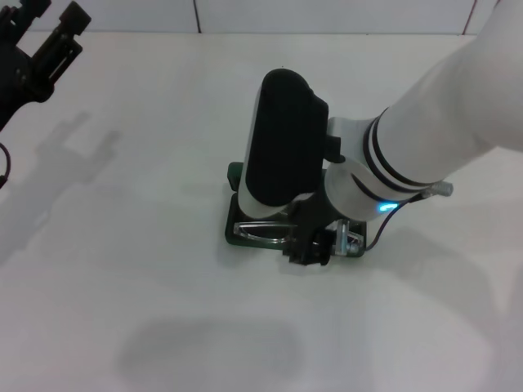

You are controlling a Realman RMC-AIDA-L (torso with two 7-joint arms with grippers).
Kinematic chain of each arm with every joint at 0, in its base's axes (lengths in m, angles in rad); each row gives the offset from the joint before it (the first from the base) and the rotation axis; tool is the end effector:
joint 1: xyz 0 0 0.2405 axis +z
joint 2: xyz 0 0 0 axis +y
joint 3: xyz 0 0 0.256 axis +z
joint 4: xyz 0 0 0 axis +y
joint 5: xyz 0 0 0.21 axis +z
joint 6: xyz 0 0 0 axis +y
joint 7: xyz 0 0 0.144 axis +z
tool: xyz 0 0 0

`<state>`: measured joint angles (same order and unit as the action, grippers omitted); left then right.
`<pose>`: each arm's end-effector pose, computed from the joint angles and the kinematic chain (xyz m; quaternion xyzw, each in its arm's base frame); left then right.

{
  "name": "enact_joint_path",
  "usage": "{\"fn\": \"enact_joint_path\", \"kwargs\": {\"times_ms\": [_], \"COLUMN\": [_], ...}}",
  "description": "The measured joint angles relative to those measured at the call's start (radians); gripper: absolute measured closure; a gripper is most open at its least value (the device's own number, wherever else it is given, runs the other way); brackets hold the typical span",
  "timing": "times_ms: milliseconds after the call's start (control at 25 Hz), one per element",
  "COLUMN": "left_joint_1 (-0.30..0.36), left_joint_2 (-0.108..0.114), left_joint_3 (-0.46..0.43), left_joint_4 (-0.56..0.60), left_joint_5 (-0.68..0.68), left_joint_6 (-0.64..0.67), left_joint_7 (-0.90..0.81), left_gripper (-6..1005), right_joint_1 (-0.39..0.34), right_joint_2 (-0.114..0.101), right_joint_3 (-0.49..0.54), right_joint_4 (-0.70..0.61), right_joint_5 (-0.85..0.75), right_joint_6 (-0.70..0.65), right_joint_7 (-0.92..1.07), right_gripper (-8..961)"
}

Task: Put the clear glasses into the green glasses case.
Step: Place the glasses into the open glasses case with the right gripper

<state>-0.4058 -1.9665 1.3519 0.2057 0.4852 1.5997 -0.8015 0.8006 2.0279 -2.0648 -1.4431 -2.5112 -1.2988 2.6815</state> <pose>-0.2854 0.3156 0.0471 -0.7452 -0.1682 -0.5185 0.3842 0.0742 0.3146 -0.0990 -0.9683 0.0076 -0.2122 0.1311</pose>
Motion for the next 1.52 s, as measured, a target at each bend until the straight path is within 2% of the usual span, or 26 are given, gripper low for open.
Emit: {"fn": "enact_joint_path", "kwargs": {"times_ms": [240, 680, 1520], "left_joint_1": [0.032, 0.042, 0.041], "left_joint_2": [0.0, -0.003, -0.009], "left_joint_3": [0.002, 0.003, -0.001], "left_joint_4": [0.05, 0.057, 0.058], "left_joint_5": [0.002, 0.004, 0.004], "left_joint_6": [0.0, 0.0, 0.0], "left_joint_7": [-0.009, -0.021, -0.021], "left_gripper": [295, 295, 295], "right_joint_1": [-0.003, 0.004, 0.009], "right_joint_2": [0.0, 0.0, -0.001], "right_joint_3": [0.004, -0.007, -0.002], "right_joint_4": [0.032, 0.134, 0.165], "right_joint_5": [0.106, 0.17, 0.146], "right_joint_6": [0.006, 0.11, 0.12], "right_joint_7": [-0.09, -0.149, -0.154], "right_gripper": [526, 527, 526]}}
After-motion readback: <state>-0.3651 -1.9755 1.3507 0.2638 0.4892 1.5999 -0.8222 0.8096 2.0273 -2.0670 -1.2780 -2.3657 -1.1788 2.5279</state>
